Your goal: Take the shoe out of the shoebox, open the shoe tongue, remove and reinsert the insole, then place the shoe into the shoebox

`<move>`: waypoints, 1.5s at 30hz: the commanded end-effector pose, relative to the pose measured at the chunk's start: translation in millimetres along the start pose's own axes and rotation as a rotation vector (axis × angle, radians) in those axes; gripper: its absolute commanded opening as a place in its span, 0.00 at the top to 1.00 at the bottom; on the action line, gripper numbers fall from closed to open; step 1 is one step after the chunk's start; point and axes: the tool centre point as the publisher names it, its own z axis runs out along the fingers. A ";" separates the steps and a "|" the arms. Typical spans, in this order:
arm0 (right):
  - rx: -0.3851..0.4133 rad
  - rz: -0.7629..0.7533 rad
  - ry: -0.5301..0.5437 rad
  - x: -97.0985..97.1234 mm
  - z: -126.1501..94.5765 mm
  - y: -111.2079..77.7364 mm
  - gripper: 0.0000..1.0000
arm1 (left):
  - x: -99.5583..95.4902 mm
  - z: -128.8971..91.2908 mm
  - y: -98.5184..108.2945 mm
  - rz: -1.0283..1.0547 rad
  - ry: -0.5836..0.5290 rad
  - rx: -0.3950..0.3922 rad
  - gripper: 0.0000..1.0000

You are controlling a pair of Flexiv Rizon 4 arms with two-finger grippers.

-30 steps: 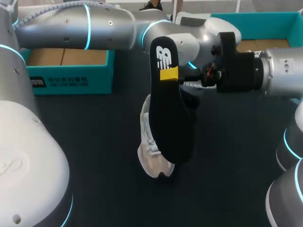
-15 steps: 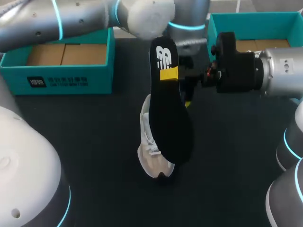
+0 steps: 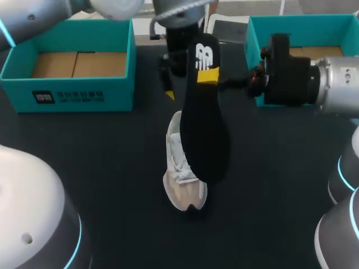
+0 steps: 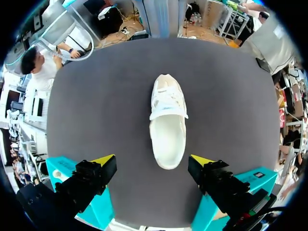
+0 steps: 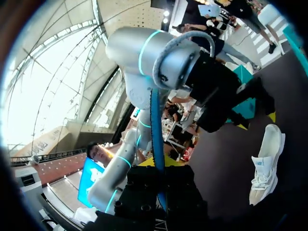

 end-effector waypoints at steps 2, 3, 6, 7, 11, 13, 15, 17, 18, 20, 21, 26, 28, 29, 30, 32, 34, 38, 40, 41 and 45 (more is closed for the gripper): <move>-0.049 0.062 -0.021 -0.3 -37.0 7.3 1.00 | 53.7 -14.6 -2.5 0.029 -0.423 -0.020 0.00; -0.058 0.088 -0.020 -6.4 -42.2 14.7 1.00 | 59.6 -19.1 -1.6 0.042 -0.460 -0.007 0.00; -0.052 0.122 -0.019 -20.6 -47.8 34.9 1.00 | 67.9 -27.6 -1.3 0.052 -0.530 0.006 0.00; -0.046 0.140 -0.020 -26.3 -48.8 41.5 1.00 | 69.7 -30.2 -2.2 0.049 -0.550 0.003 0.00; -0.078 0.213 -0.006 -51.8 -53.3 61.2 1.00 | 74.2 -43.7 -9.5 0.048 -0.641 -0.014 0.00; -0.105 0.249 -0.008 -65.2 -54.2 69.3 1.00 | 75.7 -50.3 -14.9 0.041 -0.686 -0.031 0.00; -0.121 0.282 -0.008 -76.7 -53.2 76.3 1.00 | 77.5 -55.6 -19.8 0.066 -0.727 -0.030 0.00; -0.147 0.323 -0.007 -90.1 -50.5 84.6 1.00 | 79.8 -62.6 -27.2 0.083 -0.776 -0.040 0.00; -0.170 0.351 -0.007 -95.0 -49.2 87.4 1.00 | 80.7 -65.7 -30.3 0.086 -0.793 -0.043 0.00; -0.204 0.392 -0.007 -101.4 -45.9 91.6 1.00 | 82.4 -70.2 -35.3 0.096 -0.816 -0.056 0.00; -0.250 0.446 -0.023 -106.2 -43.0 92.6 1.00 | 84.2 -73.4 -37.5 0.096 -0.835 -0.054 0.00; -0.255 0.501 -0.021 -113.7 -34.9 93.9 1.00 | 93.7 -82.4 -41.3 0.105 -0.889 -0.060 0.00; -0.255 0.501 -0.021 -113.7 -34.9 93.9 1.00 | 99.9 -84.1 -45.0 0.113 -0.898 -0.065 0.00; -0.255 0.501 -0.021 -113.7 -34.9 93.9 1.00 | 101.9 -84.5 -46.4 0.113 -0.900 -0.068 0.00; -0.255 0.501 -0.021 -113.7 -34.9 93.9 1.00 | 105.5 -85.3 -48.5 0.122 -0.894 -0.078 0.00; -0.255 0.501 -0.021 -113.7 -34.9 93.9 1.00 | 108.1 -86.1 -49.6 0.142 -0.860 -0.069 0.00; -0.255 0.501 -0.021 -113.7 -34.9 93.9 1.00 | 107.9 -86.5 -49.4 0.165 -0.806 -0.061 0.00; -0.255 0.501 -0.021 -113.7 -34.9 93.9 1.00 | 107.9 -86.5 -49.4 0.165 -0.806 -0.061 0.00; -0.255 0.501 -0.021 -113.7 -34.9 93.9 1.00 | 107.9 -86.5 -49.4 0.165 -0.806 -0.061 0.00; -0.255 0.501 -0.021 -113.7 -34.9 93.9 1.00 | 107.9 -86.5 -49.4 0.165 -0.806 -0.061 0.00; -0.255 0.501 -0.021 -113.7 -34.9 93.9 1.00 | 107.9 -86.5 -49.4 0.165 -0.806 -0.061 0.00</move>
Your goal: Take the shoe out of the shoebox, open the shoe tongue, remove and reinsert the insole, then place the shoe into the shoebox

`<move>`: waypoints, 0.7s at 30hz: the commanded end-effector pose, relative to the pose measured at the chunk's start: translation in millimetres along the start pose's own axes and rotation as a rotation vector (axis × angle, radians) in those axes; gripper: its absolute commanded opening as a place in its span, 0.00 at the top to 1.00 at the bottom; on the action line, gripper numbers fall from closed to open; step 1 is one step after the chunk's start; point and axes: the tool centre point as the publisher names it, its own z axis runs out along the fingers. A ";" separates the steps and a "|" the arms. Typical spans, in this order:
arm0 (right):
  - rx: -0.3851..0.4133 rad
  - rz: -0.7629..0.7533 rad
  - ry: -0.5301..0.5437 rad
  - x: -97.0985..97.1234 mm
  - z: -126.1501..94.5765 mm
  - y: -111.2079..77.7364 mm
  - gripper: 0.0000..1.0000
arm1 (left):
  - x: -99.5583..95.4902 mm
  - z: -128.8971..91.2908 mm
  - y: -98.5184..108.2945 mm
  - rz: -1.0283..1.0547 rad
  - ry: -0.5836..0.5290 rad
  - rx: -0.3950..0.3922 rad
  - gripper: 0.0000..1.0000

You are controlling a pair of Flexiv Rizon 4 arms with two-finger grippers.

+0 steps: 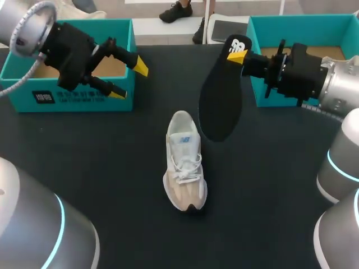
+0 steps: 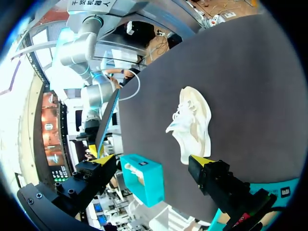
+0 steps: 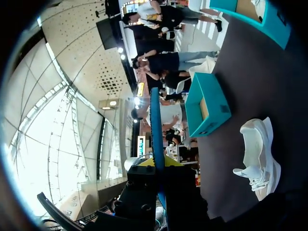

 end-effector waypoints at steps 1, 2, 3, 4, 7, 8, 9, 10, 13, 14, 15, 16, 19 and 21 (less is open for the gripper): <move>-0.003 0.001 -0.006 1.1 3.2 -0.5 1.00 | 3.1 1.6 -1.0 0.002 -0.035 -0.004 0.00; -0.003 0.001 -0.006 1.1 3.2 -0.5 1.00 | 3.1 1.6 -1.0 0.002 -0.035 -0.004 0.00; -0.003 0.001 -0.006 1.1 3.2 -0.5 1.00 | 9.2 4.1 -0.1 -0.011 -0.115 -0.016 0.00; -0.003 0.001 -0.006 1.1 3.2 -0.5 1.00 | 15.0 6.2 -1.7 -0.045 -0.168 0.006 0.00; -0.005 0.026 0.004 -2.1 7.7 1.6 1.00 | 23.4 8.8 -2.8 -0.043 -0.274 -0.052 0.00; -0.006 0.029 0.005 -3.4 9.8 2.7 1.00 | 23.9 8.8 -3.4 -0.055 -0.308 -0.064 0.00; -0.007 0.035 0.009 -3.7 12.5 3.8 1.00 | 23.2 8.2 -5.4 -0.043 -0.349 -0.055 0.00; -0.006 0.039 0.008 -4.6 15.3 4.6 1.00 | 22.8 7.8 -6.3 -0.029 -0.357 -0.067 0.00; -0.003 0.064 0.013 -6.6 20.9 2.6 1.00 | 21.3 8.5 -9.1 -0.008 -0.402 -0.079 0.00; 0.002 0.071 0.016 -7.5 23.7 1.9 1.00 | 20.2 9.5 -9.8 -0.005 -0.413 -0.080 0.00; 0.010 0.079 0.017 -8.2 27.3 1.1 1.00 | 19.0 10.2 -11.1 -0.013 -0.419 -0.074 0.00; 0.007 0.083 0.020 -9.2 31.9 0.2 1.00 | 18.2 12.0 -12.1 -0.019 -0.407 -0.075 0.00; 0.027 0.099 0.016 -12.4 47.7 -3.0 1.00 | 15.2 15.7 -16.5 -0.002 -0.423 -0.076 0.00; 0.048 0.113 0.014 -16.0 53.2 -4.2 1.00 | 11.9 17.7 -18.9 0.002 -0.454 -0.071 0.00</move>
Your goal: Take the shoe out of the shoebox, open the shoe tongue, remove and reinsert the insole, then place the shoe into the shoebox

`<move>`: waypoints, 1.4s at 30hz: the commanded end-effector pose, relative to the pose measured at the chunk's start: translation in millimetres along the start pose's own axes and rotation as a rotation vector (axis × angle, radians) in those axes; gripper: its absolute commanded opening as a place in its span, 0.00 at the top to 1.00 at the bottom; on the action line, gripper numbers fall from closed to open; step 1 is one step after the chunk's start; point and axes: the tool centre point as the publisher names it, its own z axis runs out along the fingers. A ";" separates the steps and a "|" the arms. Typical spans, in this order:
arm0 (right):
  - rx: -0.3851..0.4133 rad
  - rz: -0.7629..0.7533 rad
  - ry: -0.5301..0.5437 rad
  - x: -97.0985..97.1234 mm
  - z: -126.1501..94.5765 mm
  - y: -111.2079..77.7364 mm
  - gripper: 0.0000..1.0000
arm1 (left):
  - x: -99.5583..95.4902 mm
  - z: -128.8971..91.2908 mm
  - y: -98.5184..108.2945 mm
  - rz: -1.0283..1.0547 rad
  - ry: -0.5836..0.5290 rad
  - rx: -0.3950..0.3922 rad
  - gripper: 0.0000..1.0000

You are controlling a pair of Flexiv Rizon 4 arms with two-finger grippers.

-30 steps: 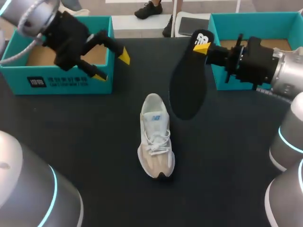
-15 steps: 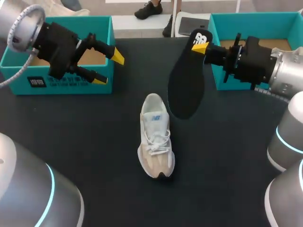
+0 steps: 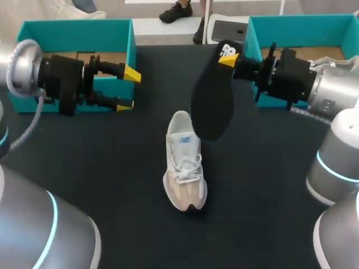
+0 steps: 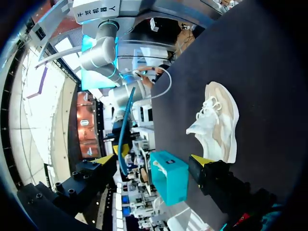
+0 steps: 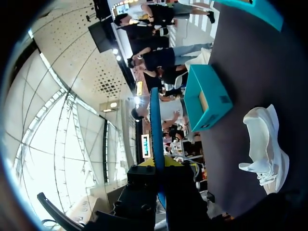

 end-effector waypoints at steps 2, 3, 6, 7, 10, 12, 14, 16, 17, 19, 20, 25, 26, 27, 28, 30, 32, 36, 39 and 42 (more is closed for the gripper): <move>0.022 0.028 -0.002 -8.6 36.6 3.0 1.00 | -0.1 11.0 -11.5 0.005 -0.100 -0.026 0.00; 0.026 0.037 -0.001 -11.2 39.6 2.5 1.00 | -1.1 13.8 -12.7 0.006 -0.102 -0.026 0.00; 0.027 0.081 -0.002 -18.2 50.7 -0.9 1.00 | -3.9 24.1 -13.9 0.003 -0.108 -0.026 0.00; 0.038 0.089 -0.014 -21.0 54.5 -2.2 1.00 | -5.6 27.1 -14.8 0.006 -0.109 -0.027 0.00; 0.036 0.096 -0.005 -32.1 58.8 -5.0 1.00 | -9.6 34.7 -15.7 0.013 -0.117 -0.026 0.00; 0.040 0.109 -0.010 -37.9 63.4 -6.8 1.00 | -11.7 39.2 -15.4 0.012 -0.126 -0.022 0.00; 0.049 0.124 -0.010 -43.6 69.9 -7.8 1.00 | -12.7 43.9 -15.1 0.019 -0.132 -0.018 0.01; 0.053 0.132 -0.013 -47.5 75.1 -7.1 1.00 | -13.4 48.7 -14.9 0.022 -0.140 -0.016 0.09; 0.055 0.130 -0.004 -48.3 77.8 -5.9 1.00 | -13.4 51.1 -14.8 0.022 -0.142 -0.015 0.15; 0.071 0.128 0.003 -49.1 83.8 -3.8 1.00 | -13.0 55.6 -14.3 0.023 -0.153 -0.009 0.19; 0.084 0.132 0.006 -49.7 86.7 -2.8 1.00 | -12.9 57.9 -14.2 0.023 -0.155 -0.009 0.26; 0.112 0.140 -0.002 -52.1 94.1 -0.2 1.00 | -11.8 68.4 -11.5 0.032 -0.169 -0.008 0.58; 0.115 0.141 -0.002 -51.8 95.1 0.1 1.00 | -11.5 70.2 -10.8 0.034 -0.169 -0.008 0.58; 0.117 0.141 -0.001 -51.4 95.7 0.2 1.00 | -10.9 71.9 -10.1 0.037 -0.168 -0.009 0.58; 0.121 0.144 -0.003 -51.2 96.4 0.2 1.00 | -10.6 73.1 -9.6 0.046 -0.170 -0.013 0.57; 0.129 0.149 -0.008 -52.1 98.3 -0.7 1.00 | -9.7 76.4 -8.3 0.051 -0.171 -0.015 0.58; 0.131 0.150 -0.008 -52.7 100.2 -2.2 1.00 | -8.9 79.8 -6.5 0.055 -0.174 -0.022 0.61; 0.142 0.158 -0.016 -53.9 102.7 -5.0 1.00 | -6.9 84.8 -2.9 0.055 -0.176 -0.037 0.67; 0.144 0.160 -0.019 -54.5 103.6 -7.4 1.00 | -5.8 86.9 -1.6 0.059 -0.176 -0.045 0.87; 0.139 0.162 -0.022 -54.5 101.9 -9.6 1.00 | -4.6 86.5 -4.0 0.060 -0.177 -0.044 1.00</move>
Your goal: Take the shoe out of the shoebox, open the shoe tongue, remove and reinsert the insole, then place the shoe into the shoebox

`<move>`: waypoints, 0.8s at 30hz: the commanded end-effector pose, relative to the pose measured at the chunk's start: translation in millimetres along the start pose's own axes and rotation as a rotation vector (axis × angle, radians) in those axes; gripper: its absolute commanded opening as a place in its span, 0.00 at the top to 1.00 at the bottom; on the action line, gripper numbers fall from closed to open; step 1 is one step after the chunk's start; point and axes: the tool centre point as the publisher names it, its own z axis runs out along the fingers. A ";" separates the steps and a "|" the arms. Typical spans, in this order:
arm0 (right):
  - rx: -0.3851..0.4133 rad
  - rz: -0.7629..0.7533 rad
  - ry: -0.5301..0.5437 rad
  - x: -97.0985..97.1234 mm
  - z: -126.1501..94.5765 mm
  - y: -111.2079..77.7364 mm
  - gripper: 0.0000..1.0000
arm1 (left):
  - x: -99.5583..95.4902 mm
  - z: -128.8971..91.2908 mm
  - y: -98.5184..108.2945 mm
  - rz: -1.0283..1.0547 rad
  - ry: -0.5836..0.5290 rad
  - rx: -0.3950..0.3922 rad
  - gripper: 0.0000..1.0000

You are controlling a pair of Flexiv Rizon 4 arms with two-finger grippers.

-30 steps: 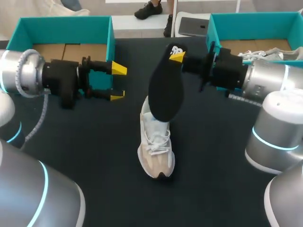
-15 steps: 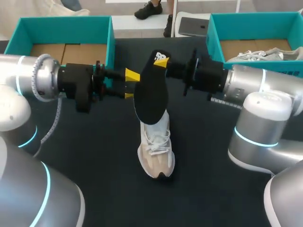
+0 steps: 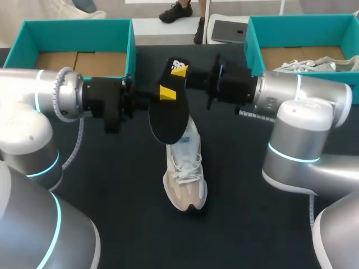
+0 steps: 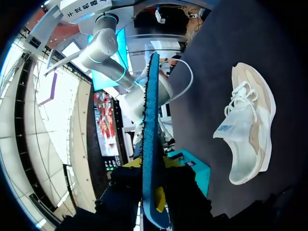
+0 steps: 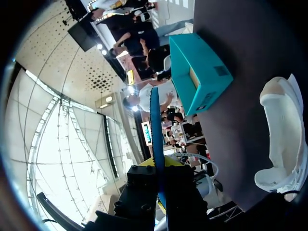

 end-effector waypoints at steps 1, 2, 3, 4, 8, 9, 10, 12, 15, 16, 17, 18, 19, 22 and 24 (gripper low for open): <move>-0.012 0.002 -0.009 0.3 2.2 -3.5 1.00 | 2.8 1.5 -2.4 0.001 -0.002 0.001 1.00; -0.013 0.002 -0.009 0.3 1.6 -3.7 1.00 | 2.9 0.3 -3.7 0.000 -0.002 0.003 1.00; -0.015 0.000 -0.002 0.3 0.7 -3.7 1.00 | 2.9 -0.9 -4.6 0.000 -0.002 0.005 1.00; -0.017 -0.013 0.002 1.2 -0.8 -3.5 1.00 | 2.4 -2.6 -5.3 -0.004 -0.004 0.007 1.00; 0.003 -0.084 0.021 8.3 -11.0 -6.1 0.00 | -2.0 -13.3 -7.2 -0.017 -0.013 0.003 1.00; 0.014 -0.101 0.016 8.8 -15.0 -8.1 0.00 | -3.5 -16.9 -7.6 -0.019 -0.016 0.000 1.00; 0.021 -0.122 0.016 8.9 -20.1 -10.4 0.00 | -5.1 -20.5 -8.3 -0.021 -0.021 -0.003 1.00; 0.046 -0.163 0.013 9.2 -30.0 -16.1 0.00 | -8.1 -28.0 -9.4 -0.030 -0.027 -0.005 1.00; 0.086 -0.207 -0.008 7.3 -47.0 -24.8 0.00 | -12.7 -37.4 -10.3 -0.051 -0.042 -0.009 1.00; 0.105 -0.208 -0.033 6.3 -52.6 -27.6 0.00 | -14.4 -40.0 -10.7 -0.052 -0.046 -0.013 1.00; 0.116 -0.218 -0.042 6.6 -58.1 -30.3 0.00 | -15.7 -42.5 -11.0 -0.051 -0.046 -0.019 1.00; 0.132 -0.240 -0.055 7.4 -64.8 -33.4 0.00 | -17.1 -44.7 -11.6 -0.052 -0.049 -0.022 1.00; 0.136 -0.248 -0.048 8.2 -68.3 -35.4 0.00 | -18.6 -46.7 -12.3 -0.058 -0.059 -0.028 1.00; 0.150 -0.268 -0.081 8.2 -86.7 -41.9 0.00 | -20.7 -51.4 -15.0 -0.063 -0.064 -0.036 1.00; 0.157 -0.286 -0.103 12.0 -92.7 -44.3 0.00 | -20.8 -53.3 -16.1 -0.071 -0.070 -0.041 1.00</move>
